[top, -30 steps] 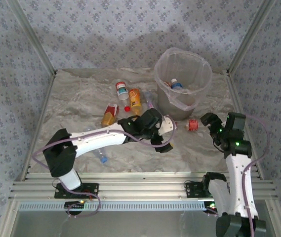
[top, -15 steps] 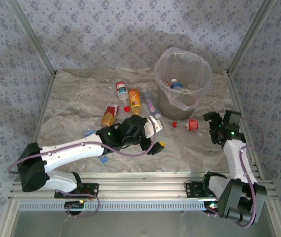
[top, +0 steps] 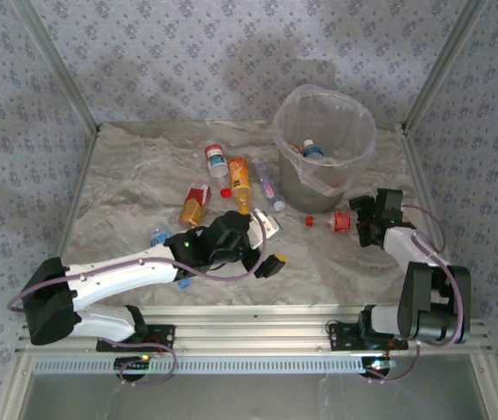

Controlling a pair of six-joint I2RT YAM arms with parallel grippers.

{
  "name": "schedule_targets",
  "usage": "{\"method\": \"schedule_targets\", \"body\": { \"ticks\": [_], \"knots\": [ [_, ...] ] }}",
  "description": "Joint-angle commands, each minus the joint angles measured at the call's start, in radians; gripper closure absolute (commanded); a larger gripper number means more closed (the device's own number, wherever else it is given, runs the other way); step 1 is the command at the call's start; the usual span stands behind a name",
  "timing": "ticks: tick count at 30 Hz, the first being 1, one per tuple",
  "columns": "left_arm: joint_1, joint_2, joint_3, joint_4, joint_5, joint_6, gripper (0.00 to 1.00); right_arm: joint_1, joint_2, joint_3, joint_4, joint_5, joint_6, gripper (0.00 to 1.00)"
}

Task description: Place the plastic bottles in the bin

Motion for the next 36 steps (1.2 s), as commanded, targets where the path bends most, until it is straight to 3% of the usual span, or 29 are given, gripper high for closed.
{"method": "schedule_targets", "body": {
  "ticks": [1, 8, 18, 25, 32, 36],
  "knots": [
    [-0.004, -0.03, -0.017, 0.033, -0.015, -0.043, 0.0, 0.022, 0.055, 0.01, 0.08, 0.046, 0.057, 0.13],
    [-0.004, -0.039, -0.028, 0.041, -0.022, -0.058, 0.0, 0.028, 0.126, -0.012, 0.161, 0.092, 0.103, 0.19],
    [-0.004, -0.044, -0.036, 0.029, -0.034, -0.07, 0.0, -0.037, 0.098, -0.03, 0.156, 0.104, 0.059, 0.37],
    [-0.004, -0.052, -0.033, 0.041, -0.038, -0.098, 0.0, -0.074, -0.059, -0.005, 0.037, 0.144, -0.087, 0.48],
    [0.016, -0.087, -0.009, 0.044, 0.016, -0.166, 0.0, -0.052, -0.328, 0.057, -0.166, 0.291, -0.26, 0.5],
    [0.036, -0.135, 0.001, 0.05, 0.07, -0.191, 0.0, 0.01, -0.455, 0.122, -0.278, 0.399, -0.385, 0.51]
  ]
}}
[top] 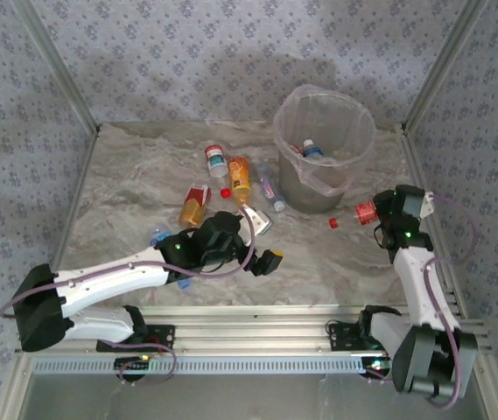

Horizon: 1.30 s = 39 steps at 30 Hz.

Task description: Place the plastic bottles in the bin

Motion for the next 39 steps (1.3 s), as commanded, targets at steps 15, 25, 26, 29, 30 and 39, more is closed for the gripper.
{"method": "schedule_targets", "body": {
  "ticks": [15, 25, 26, 29, 30, 39],
  "knots": [
    [0.025, -0.114, 0.055, -0.046, 0.073, -0.006, 0.0, 0.342, -0.118, 0.379, -0.094, -0.072, -0.417, 0.55],
    [0.024, -0.122, 0.074, -0.084, 0.076, -0.013, 0.0, 0.364, 0.165, 0.754, 0.012, -0.032, -0.468, 0.55],
    [0.024, -0.124, 0.075, -0.091, 0.071, -0.013, 0.0, 0.364, 0.197, 0.786, 0.028, -0.024, -0.478, 0.55],
    [0.024, -0.133, 0.082, -0.109, 0.064, -0.021, 0.0, 0.364, 0.293, 0.878, 0.038, 0.022, -0.513, 0.55],
    [0.025, -0.137, 0.087, -0.116, 0.058, -0.032, 0.0, 0.365, 0.335, 0.915, 0.035, 0.036, -0.536, 0.54],
    [0.025, -0.136, 0.152, -0.214, 0.003, -0.118, 0.0, 0.382, 0.626, 1.127, 0.024, 0.112, -0.732, 0.54]
  ]
}}
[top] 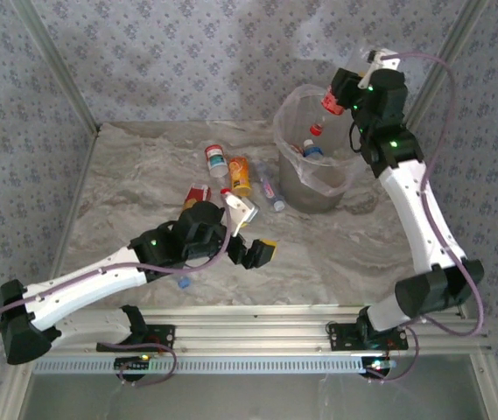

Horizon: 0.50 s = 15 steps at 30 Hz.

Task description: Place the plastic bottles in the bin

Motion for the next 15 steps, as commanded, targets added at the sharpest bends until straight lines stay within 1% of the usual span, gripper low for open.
{"method": "schedule_targets", "body": {
  "ticks": [1, 8, 15],
  "knots": [
    [0.003, -0.019, 0.044, -0.065, -0.041, -0.039, 0.0, 0.009, 0.076, 0.085, -0.005, 0.052, -0.124, 0.54],
    [0.002, -0.015, 0.051, -0.083, -0.05, -0.031, 0.0, 0.034, 0.23, 0.161, 0.025, 0.058, -0.241, 0.55],
    [0.003, 0.005, 0.059, -0.099, -0.055, -0.019, 0.01, 0.052, 0.3, 0.136, 0.083, 0.083, -0.326, 0.54]
  ]
}}
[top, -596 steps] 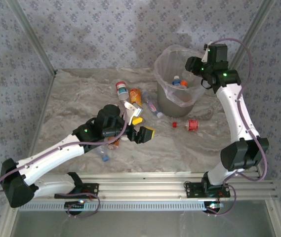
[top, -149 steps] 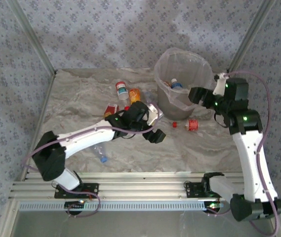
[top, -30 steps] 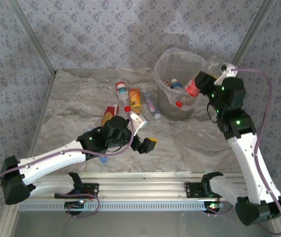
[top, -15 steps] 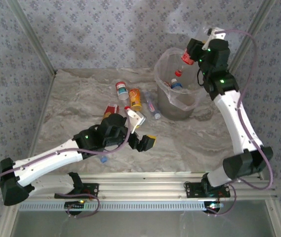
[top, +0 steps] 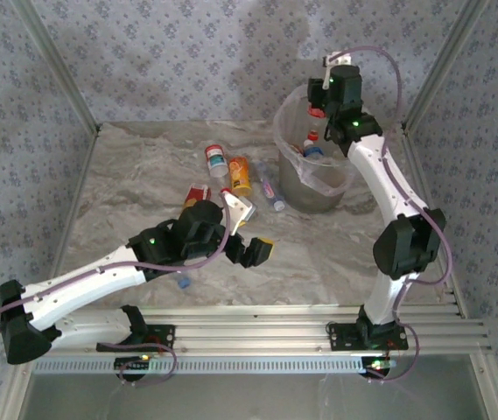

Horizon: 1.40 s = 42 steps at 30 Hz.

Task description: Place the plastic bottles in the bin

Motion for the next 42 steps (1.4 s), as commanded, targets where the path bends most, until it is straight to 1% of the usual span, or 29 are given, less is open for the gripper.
{"method": "schedule_targets", "body": {
  "ticks": [1, 4, 7, 11, 13, 15, 18, 26, 33, 39, 42],
  "knots": [
    [0.003, 0.004, 0.039, -0.025, -0.019, 0.004, 0.0, 0.01, 0.023, 0.009, 0.06, 0.038, -0.079, 0.53],
    [0.003, 0.012, 0.033, -0.04, -0.056, -0.002, 0.0, 0.013, 0.022, -0.037, 0.095, 0.074, -0.115, 0.53],
    [0.003, 0.015, 0.027, -0.034, -0.052, -0.013, 0.0, 0.013, 0.027, -0.056, 0.094, 0.093, -0.148, 0.5],
    [0.004, 0.014, 0.015, -0.016, -0.05, -0.016, 0.0, 0.016, 0.018, -0.071, 0.076, 0.093, -0.181, 0.43],
    [0.003, 0.019, 0.017, -0.014, -0.05, -0.015, 0.0, 0.019, -0.001, -0.086, 0.078, 0.09, -0.187, 0.37],
    [0.003, 0.025, 0.021, -0.016, -0.051, -0.012, 0.0, 0.025, -0.022, -0.093, 0.065, 0.083, -0.187, 0.27],
    [0.003, 0.034, 0.032, -0.026, -0.051, -0.016, 0.0, 0.035, -0.061, -0.109, 0.05, 0.069, -0.174, 0.19],
    [0.015, 0.041, 0.051, -0.058, -0.073, -0.053, 0.0, 0.037, -0.161, -0.124, -0.034, 0.032, -0.1, 0.15],
    [0.093, 0.04, 0.059, -0.117, -0.082, -0.11, 0.0, 0.05, -0.326, -0.163, -0.175, -0.092, 0.004, 0.12],
    [0.223, 0.089, 0.084, -0.194, -0.03, -0.184, 0.0, 0.105, -0.519, -0.292, -0.272, -0.159, 0.106, 0.11],
    [0.283, 0.126, 0.089, -0.193, 0.021, -0.214, 0.0, 0.116, -0.626, -0.399, -0.287, -0.234, 0.191, 0.11]
  ]
}}
